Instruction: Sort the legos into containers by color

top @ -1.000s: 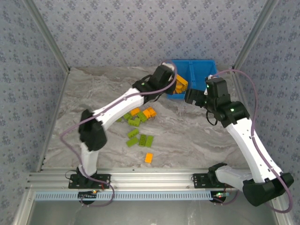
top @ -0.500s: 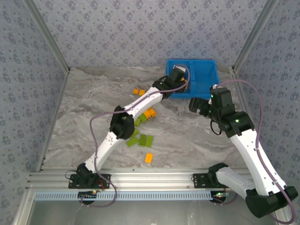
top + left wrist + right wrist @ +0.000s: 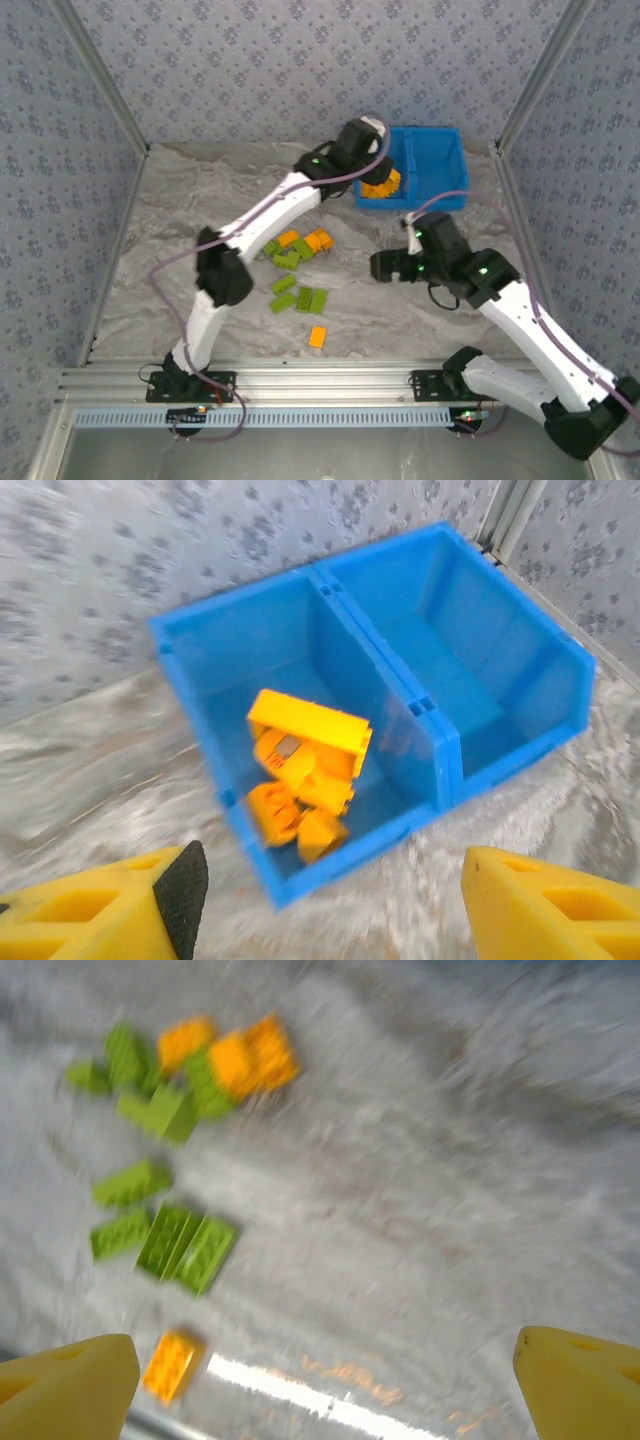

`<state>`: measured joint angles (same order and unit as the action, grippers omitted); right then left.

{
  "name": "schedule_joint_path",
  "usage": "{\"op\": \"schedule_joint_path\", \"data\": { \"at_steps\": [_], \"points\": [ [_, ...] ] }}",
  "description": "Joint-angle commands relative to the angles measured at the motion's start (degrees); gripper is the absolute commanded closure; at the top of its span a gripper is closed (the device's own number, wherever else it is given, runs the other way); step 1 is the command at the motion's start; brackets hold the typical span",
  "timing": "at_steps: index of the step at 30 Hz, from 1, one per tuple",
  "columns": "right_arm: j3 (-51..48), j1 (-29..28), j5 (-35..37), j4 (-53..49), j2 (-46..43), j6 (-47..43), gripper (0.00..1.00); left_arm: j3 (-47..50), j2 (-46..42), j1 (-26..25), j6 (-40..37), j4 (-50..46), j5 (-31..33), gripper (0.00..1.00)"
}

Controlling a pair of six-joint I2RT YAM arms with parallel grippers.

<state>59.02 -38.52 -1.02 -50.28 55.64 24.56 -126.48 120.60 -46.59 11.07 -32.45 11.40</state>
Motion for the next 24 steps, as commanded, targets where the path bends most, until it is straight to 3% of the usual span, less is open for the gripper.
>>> {"op": "schedule_joint_path", "data": {
  "at_steps": [1, 6, 10, 16, 24],
  "points": [
    [-1.9, -8.6, -0.4, -3.7, 4.5, 6.8, 0.01, 13.9, -17.0, 2.2, -2.1, 2.9, 4.4, 0.27],
    [-4.5, -25.0, 0.1, 0.3, 13.1, 21.8, 0.0, 40.0, -37.8, 4.6, -4.4, 2.9, 9.3, 0.2],
    [-3.0, -32.6, 1.2, 2.8, 23.2, 27.5, 0.0, 55.1, -51.6, 5.0, -3.2, -0.5, 11.4, 0.18],
    [4.1, -35.5, 5.7, 2.9, 36.1, 31.3, 0.0, 65.2, -65.0, 5.1, 0.1, -9.6, 9.8, 0.14],
    [6.8, -33.5, 2.9, 9.5, 47.0, 35.1, 0.05, 70.6, -72.9, 5.1, -0.5, -8.9, 9.8, 0.08]
  ]
}}
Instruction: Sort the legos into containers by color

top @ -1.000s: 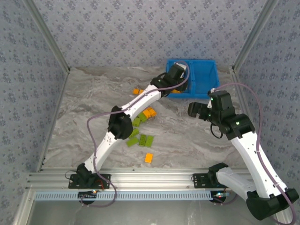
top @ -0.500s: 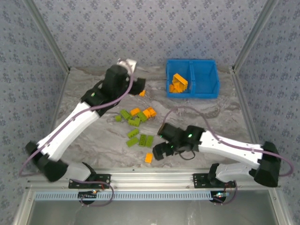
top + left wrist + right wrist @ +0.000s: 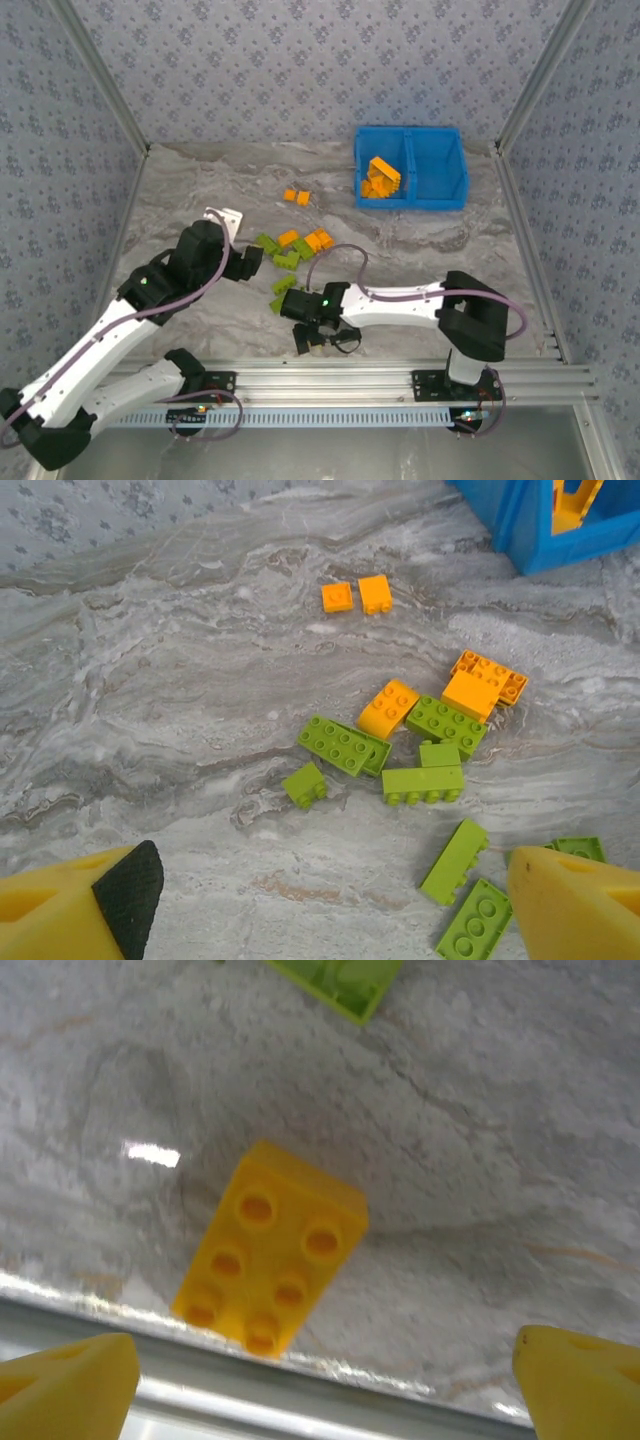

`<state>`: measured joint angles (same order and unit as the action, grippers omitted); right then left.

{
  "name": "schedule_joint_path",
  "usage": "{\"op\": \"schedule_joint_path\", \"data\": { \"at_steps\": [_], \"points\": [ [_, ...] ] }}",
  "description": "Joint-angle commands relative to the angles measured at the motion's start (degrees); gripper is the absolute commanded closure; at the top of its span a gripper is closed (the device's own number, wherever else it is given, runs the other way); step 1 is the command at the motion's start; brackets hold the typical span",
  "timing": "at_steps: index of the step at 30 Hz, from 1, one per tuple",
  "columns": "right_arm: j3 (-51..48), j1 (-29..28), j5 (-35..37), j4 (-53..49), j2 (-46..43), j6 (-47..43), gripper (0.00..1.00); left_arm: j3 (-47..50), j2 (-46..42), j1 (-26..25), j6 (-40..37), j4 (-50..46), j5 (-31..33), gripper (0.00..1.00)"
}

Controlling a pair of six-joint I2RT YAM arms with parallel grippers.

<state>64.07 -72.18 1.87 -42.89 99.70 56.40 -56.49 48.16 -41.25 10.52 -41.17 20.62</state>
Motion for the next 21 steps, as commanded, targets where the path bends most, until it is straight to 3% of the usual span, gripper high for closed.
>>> {"op": "schedule_joint_path", "data": {
  "at_steps": [1, 6, 13, 15, 18, 21],
  "points": [
    [2.6, 0.2, -0.5, 2.0, 4.5, 3.6, 0.08, 0.7, -0.3, -0.2, -0.3, 0.0, 0.4, 0.07],
    [5.2, -0.2, 0.6, -0.9, 7.8, 6.3, 0.28, 1.2, 0.4, -0.2, -1.4, 0.5, 0.4, 0.07],
    [-0.4, 0.9, 5.3, -1.5, 2.7, 8.5, 0.64, 2.3, 0.7, -0.2, -1.3, 3.6, -1.6, 0.07],
    [-1.6, 1.0, 6.8, -0.8, -0.1, 7.1, 0.7, 2.0, 1.0, -0.2, -1.3, 4.1, -2.6, 0.07],
    [-1.9, 1.0, 12.1, -2.4, -5.2, 3.6, 0.72, 1.9, 0.6, -0.2, -2.8, 5.3, -7.5, 0.04],
    [-1.7, 2.9, 17.9, -5.7, -13.2, 0.2, 0.74, 2.6, -1.3, -0.2, -5.4, 8.7, -19.0, 0.01]
  ]
}}
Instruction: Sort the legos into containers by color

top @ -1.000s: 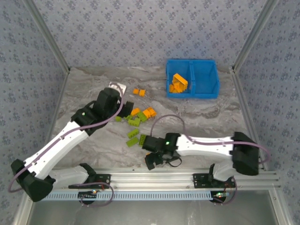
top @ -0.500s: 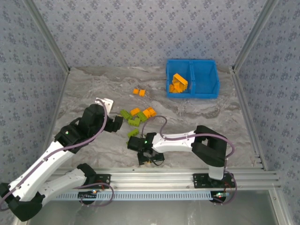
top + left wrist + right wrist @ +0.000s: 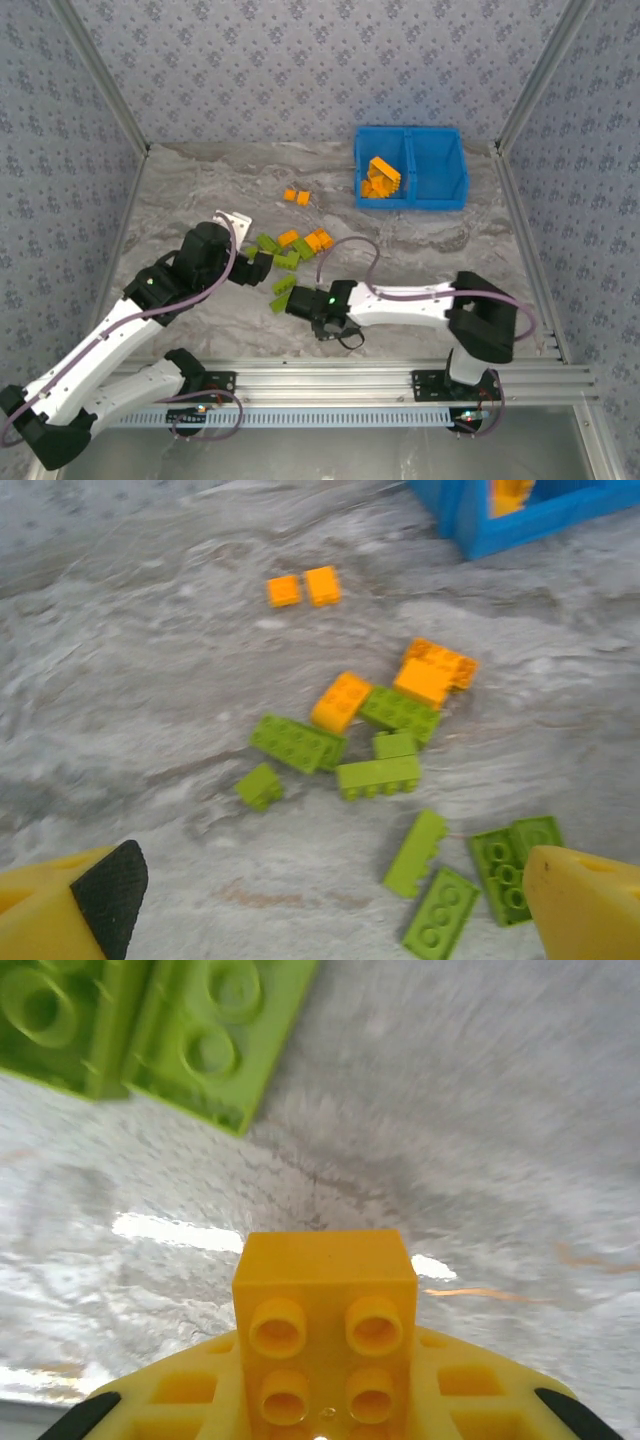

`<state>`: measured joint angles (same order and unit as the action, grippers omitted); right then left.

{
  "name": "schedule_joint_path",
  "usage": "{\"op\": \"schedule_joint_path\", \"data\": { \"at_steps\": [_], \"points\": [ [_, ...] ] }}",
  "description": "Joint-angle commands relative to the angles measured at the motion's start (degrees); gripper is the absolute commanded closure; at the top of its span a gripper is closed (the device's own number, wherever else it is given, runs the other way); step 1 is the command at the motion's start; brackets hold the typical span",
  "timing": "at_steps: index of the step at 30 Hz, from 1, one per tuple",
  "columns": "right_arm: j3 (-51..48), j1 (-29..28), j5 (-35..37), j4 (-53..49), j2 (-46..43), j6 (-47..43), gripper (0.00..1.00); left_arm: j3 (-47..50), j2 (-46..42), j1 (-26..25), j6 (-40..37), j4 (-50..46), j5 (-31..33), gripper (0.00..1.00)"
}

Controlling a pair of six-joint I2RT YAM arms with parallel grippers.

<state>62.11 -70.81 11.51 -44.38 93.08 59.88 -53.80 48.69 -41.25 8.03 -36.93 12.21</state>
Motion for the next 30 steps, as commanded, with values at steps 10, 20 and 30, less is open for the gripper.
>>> {"op": "schedule_joint_path", "data": {
  "at_steps": [10, 20, 30],
  "points": [
    [8.3, 37.4, 3.6, 6.6, -13.1, -33.9, 0.73, 1.8, -2.0, -0.3, 1.8, 11.0, -13.9, 0.01],
    [38.5, 53.8, -7.2, 10.7, 20.0, -43.0, 0.72, 1.0, 1.1, -0.6, 7.8, 8.0, -9.3, 0.01],
    [57.5, 55.2, -7.9, 1.4, 35.3, -44.6, 0.43, 0.2, 5.4, -0.5, 13.7, 5.0, -3.5, 0.01]
  ]
}}
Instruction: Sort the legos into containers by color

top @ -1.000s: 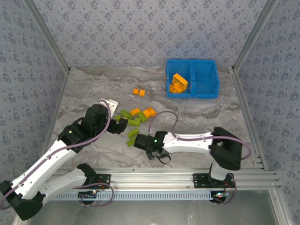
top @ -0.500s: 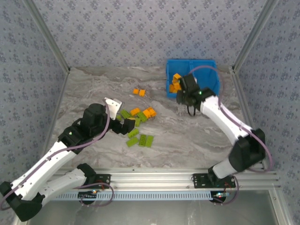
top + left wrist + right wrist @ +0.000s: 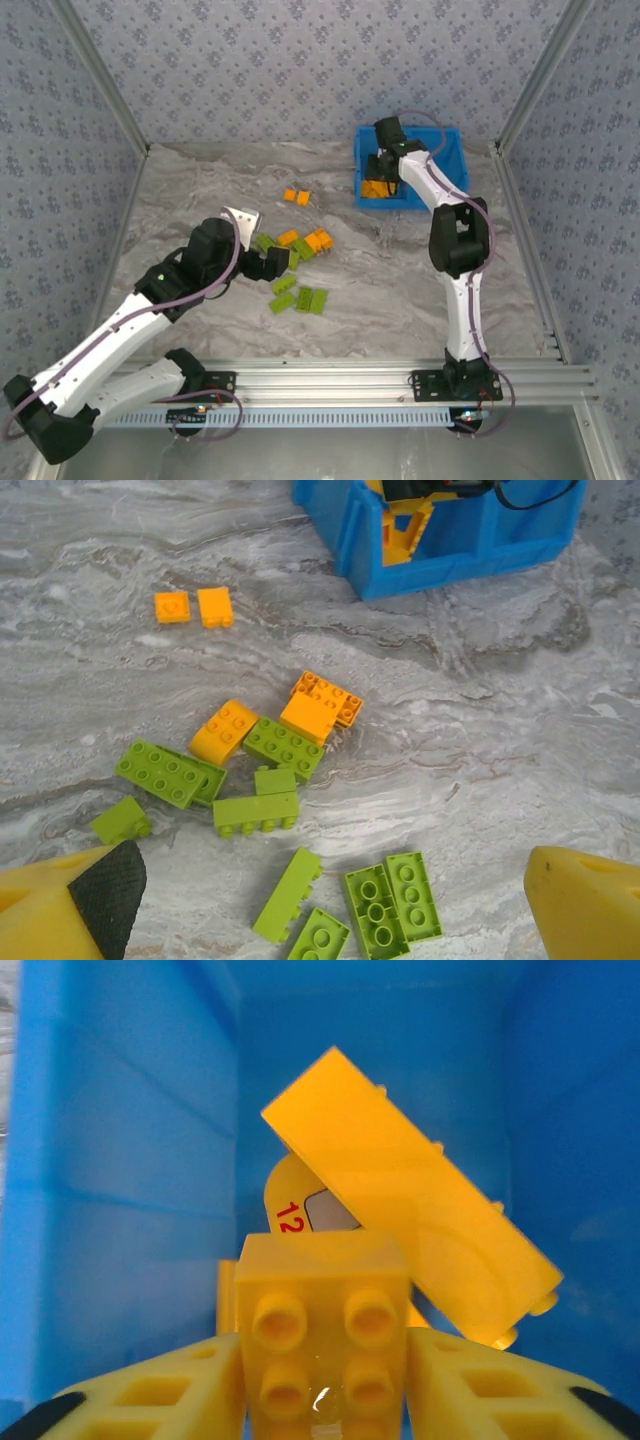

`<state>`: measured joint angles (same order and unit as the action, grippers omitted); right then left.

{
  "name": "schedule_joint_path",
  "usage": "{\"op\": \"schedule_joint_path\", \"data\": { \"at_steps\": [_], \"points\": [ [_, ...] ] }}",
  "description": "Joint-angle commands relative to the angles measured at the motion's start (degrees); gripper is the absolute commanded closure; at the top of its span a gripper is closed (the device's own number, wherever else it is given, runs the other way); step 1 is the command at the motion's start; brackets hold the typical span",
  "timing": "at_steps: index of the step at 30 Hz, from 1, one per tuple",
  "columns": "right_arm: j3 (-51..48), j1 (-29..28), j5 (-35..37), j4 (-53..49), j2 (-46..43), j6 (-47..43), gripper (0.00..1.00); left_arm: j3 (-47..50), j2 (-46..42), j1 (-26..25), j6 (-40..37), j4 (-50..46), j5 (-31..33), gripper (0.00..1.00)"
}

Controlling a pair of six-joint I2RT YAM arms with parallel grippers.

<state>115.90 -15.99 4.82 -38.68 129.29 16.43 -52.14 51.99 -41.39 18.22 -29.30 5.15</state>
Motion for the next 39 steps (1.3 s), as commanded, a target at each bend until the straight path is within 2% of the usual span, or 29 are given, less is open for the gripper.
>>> {"op": "schedule_joint_path", "data": {
  "at_steps": [1, 7, 12, 17, 23, 29, 34, 39],
  "points": [
    [3.8, 0.3, -1.3, -4.7, -1.8, -1.2, 0.4, -2.4, 3.8, -0.2, 4.5, -3.8, 4.8, 0.01],
    [-1.6, 0.3, -1.3, -6.3, -13.1, -1.3, 0.37, -10.2, 18.0, 3.2, 5.4, -6.0, 3.5, 0.01],
    [-20.1, -1.7, -3.9, -2.8, -33.3, 0.2, 0.35, -21.5, 34.7, 10.4, 2.7, -4.6, -1.8, 0.04],
    [-38.2, -6.5, -3.1, -4.0, -55.0, 3.3, 0.23, -34.4, 50.6, 15.4, -0.7, -3.4, -4.5, 0.11],
    [-50.3, -12.1, -2.9, -9.5, -72.3, 13.3, 0.15, -51.6, 69.0, 18.7, -4.3, -6.4, -5.9, 0.24],
    [-50.6, -13.9, 2.0, -17.5, -75.9, 13.7, 0.1, -64.0, 81.1, 21.9, -4.2, -9.2, -10.9, 0.32],
    [-50.1, -13.9, 3.7, -19.1, -76.5, 13.7, 0.08, -65.0, 84.1, 22.1, -7.8, -8.4, -16.2, 0.3],
    [-50.3, -13.9, 3.3, -18.7, -76.0, 14.6, 0.08, -66.7, 86.7, 22.4, -8.8, -9.2, -16.2, 0.29]
  ]
}}
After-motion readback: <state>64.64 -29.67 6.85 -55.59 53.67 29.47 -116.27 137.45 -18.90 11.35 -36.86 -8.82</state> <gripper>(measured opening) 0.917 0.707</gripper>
